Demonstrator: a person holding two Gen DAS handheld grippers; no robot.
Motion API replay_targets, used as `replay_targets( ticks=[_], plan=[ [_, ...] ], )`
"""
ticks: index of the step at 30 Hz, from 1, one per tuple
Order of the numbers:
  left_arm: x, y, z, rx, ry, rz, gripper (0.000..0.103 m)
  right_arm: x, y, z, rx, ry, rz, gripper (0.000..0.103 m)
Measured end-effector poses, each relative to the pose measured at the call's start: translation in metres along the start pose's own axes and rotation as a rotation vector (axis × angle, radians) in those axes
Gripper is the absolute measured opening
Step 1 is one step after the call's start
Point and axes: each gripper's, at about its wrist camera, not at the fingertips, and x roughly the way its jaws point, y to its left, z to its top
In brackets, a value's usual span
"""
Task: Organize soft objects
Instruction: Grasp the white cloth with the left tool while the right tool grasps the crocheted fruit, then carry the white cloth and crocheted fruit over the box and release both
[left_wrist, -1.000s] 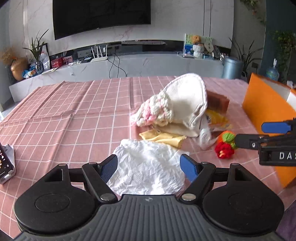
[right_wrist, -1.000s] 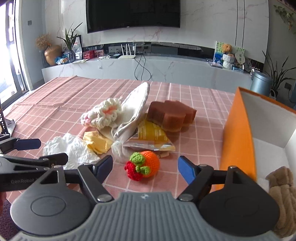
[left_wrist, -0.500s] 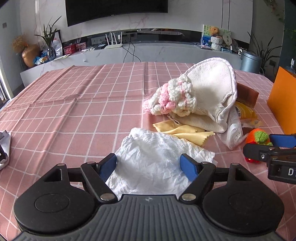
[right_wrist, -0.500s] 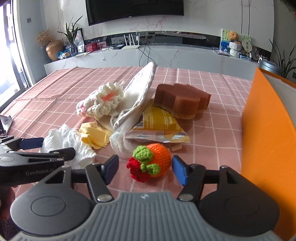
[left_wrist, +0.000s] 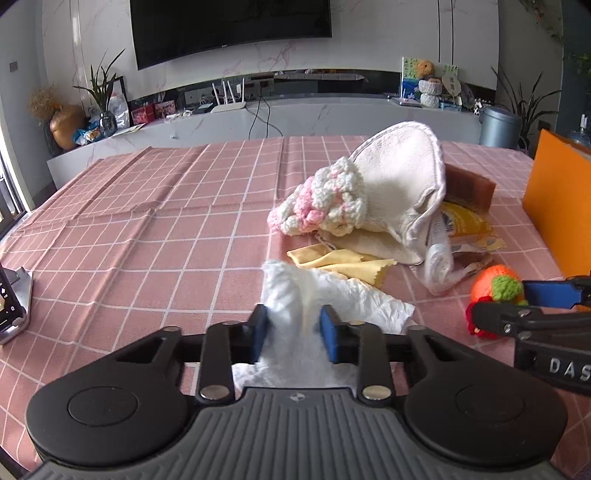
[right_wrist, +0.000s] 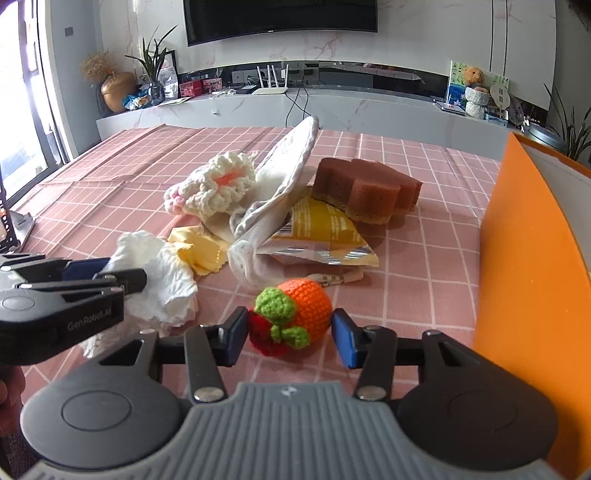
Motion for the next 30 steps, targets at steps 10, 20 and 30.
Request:
replay_targets(
  ticks=[10, 20, 30],
  plan=[
    [-0.036, -0.01, 0.0, -0.021, -0.065, -0.043, 0.013, -0.039, -0.001, -0.005, -0.013, -0.056, 0.005, 0.049],
    [-0.083, -0.028, 0.009, 0.003, -0.177, -0.08, 0.013, -0.085, -0.004, -0.008, -0.016, -0.15, 0.002, 0.049],
    [-0.122, -0.042, 0.028, 0.016, -0.302, -0.121, 0.013, -0.135, -0.017, -0.008, 0.01, -0.255, 0.001, 0.049]
  ],
)
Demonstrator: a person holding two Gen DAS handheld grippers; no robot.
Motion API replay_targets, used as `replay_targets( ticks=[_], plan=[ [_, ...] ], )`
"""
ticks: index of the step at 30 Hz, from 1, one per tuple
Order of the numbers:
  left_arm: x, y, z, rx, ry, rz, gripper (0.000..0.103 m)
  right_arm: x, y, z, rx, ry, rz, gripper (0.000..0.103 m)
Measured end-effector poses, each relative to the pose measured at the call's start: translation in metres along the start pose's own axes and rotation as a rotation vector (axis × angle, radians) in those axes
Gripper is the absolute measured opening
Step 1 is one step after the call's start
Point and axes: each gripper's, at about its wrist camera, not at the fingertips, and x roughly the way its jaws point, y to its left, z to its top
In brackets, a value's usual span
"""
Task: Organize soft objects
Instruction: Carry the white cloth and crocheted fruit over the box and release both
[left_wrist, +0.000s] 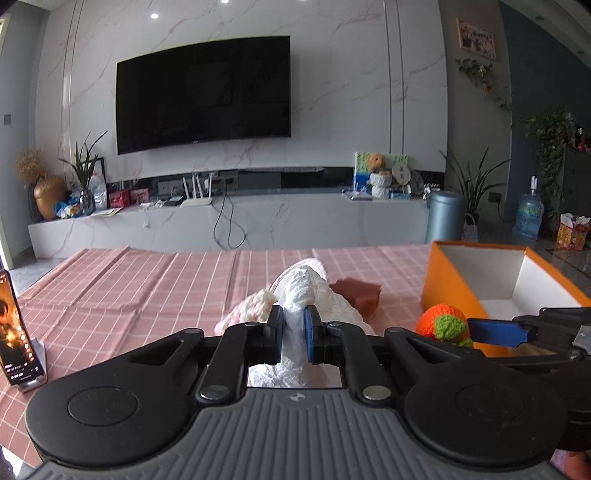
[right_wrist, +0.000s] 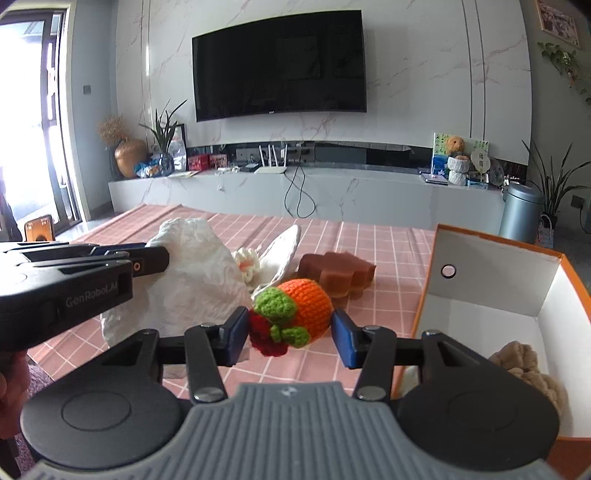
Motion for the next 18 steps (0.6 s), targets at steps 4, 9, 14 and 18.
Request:
replay_targets(
  ticks=[4, 9, 14, 18],
  plan=[
    [-0.006, -0.012, 0.012, 0.018, -0.041, -0.036, 0.013, -0.017, -0.01, 0.007, 0.008, -0.035, -0.015, 0.049],
    [-0.008, -0.031, 0.03, 0.049, -0.087, -0.091, 0.013, -0.034, -0.026, 0.016, 0.022, -0.063, -0.036, 0.049],
    [-0.001, -0.054, 0.045, 0.095, -0.114, -0.152, 0.013, -0.048, -0.047, 0.024, 0.02, -0.083, -0.088, 0.049],
    [0.011, -0.077, 0.054, 0.128, -0.115, -0.2, 0.013, -0.054, -0.071, 0.03, 0.029, -0.077, -0.134, 0.049]
  ],
)
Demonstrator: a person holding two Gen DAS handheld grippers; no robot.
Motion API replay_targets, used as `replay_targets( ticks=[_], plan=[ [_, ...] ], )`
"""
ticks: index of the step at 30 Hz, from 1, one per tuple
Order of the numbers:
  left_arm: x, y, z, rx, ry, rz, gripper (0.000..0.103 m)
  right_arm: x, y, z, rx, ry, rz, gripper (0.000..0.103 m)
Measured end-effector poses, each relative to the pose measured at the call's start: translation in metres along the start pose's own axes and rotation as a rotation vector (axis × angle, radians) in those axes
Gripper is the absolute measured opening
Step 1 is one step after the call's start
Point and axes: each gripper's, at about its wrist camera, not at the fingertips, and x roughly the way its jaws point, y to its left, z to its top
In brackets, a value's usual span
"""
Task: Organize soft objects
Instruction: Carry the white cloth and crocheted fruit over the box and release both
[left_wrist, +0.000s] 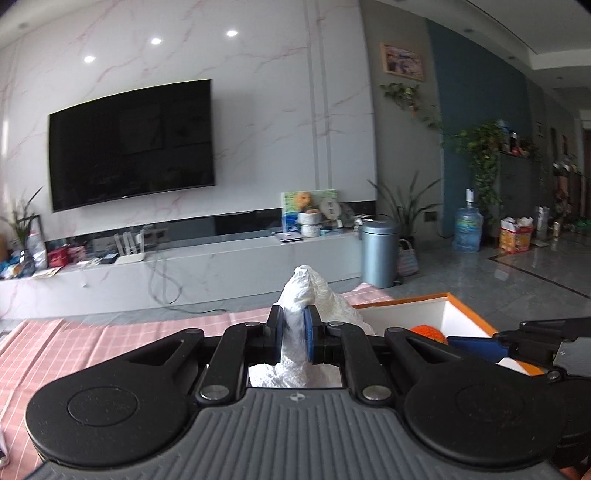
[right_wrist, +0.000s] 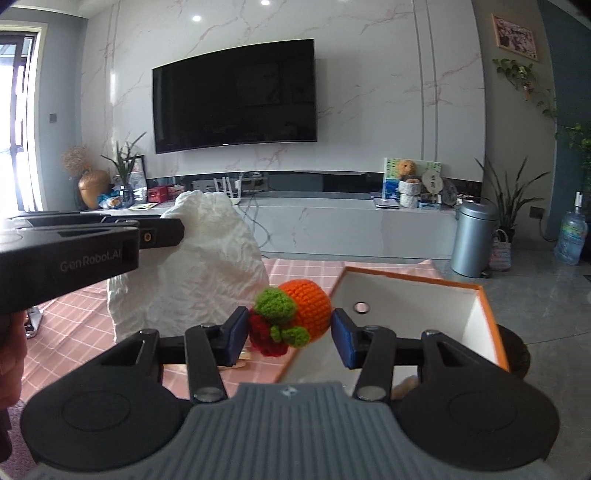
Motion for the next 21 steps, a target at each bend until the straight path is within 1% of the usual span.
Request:
replay_targets(
  ticks=[6, 11, 17, 21],
  plan=[
    [0.03, -0.023, 0.006, 0.043, 0.031, -0.07, 0.013, 0.003, -0.037, 0.005, -0.028, 0.041, -0.076, 0.049],
    [0.05, -0.043, 0.006, 0.092, 0.053, -0.123, 0.013, 0.011, -0.065, 0.006, -0.087, 0.079, -0.131, 0.049],
    [0.071, -0.063, 0.002, 0.135, 0.079, -0.173, 0.013, 0.028, -0.093, 0.009, -0.126, 0.129, -0.145, 0.049],
    [0.086, -0.073, 0.0, 0.149, 0.114, -0.191, 0.013, 0.041, -0.104, 0.01, -0.159, 0.162, -0.148, 0.049]
  ],
)
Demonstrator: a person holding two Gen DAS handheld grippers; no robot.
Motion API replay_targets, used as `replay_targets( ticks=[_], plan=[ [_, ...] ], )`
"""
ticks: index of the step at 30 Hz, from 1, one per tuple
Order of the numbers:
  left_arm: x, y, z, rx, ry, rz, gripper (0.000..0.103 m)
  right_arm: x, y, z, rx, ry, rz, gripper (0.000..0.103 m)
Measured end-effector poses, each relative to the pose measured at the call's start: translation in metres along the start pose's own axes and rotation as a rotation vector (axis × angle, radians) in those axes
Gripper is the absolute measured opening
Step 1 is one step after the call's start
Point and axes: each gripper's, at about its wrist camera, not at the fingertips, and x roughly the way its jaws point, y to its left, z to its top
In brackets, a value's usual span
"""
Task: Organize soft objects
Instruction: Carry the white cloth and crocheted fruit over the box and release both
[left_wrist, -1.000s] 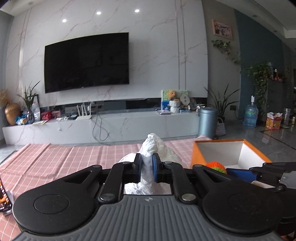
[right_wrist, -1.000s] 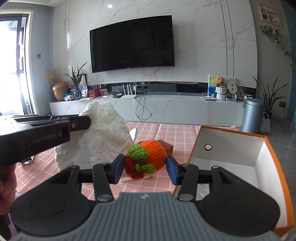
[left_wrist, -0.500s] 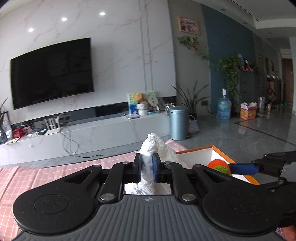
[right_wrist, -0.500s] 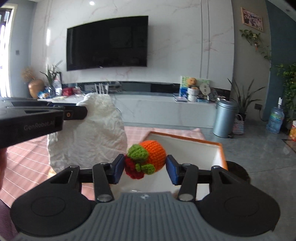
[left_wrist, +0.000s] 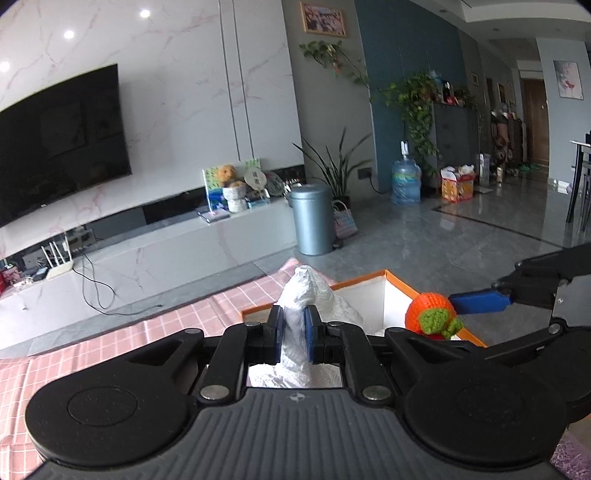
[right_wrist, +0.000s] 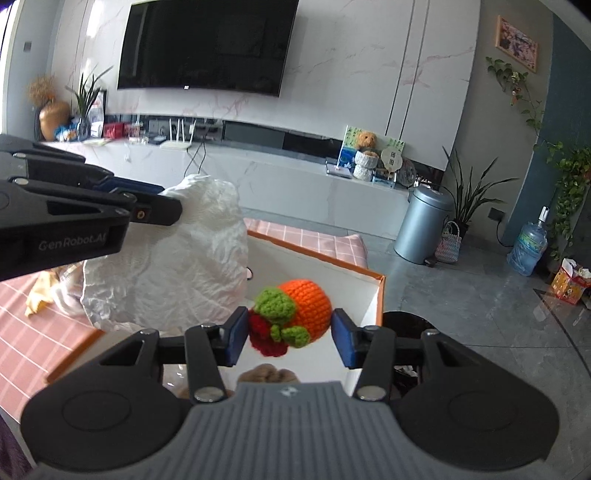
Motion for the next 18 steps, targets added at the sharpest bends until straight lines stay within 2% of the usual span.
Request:
replay_targets(
  ticks=[10, 18],
  plan=[
    [0.038, -0.005, -0.003, 0.017, 0.08, 0.005, 0.013, 0.044, -0.01, 0.004, -0.124, 0.11, -0.008, 0.049],
    [0.063, -0.015, -0.007, 0.074, 0.147, -0.003, 0.013, 0.078, -0.008, 0.001, -0.179, 0.211, 0.031, 0.049]
  ],
)
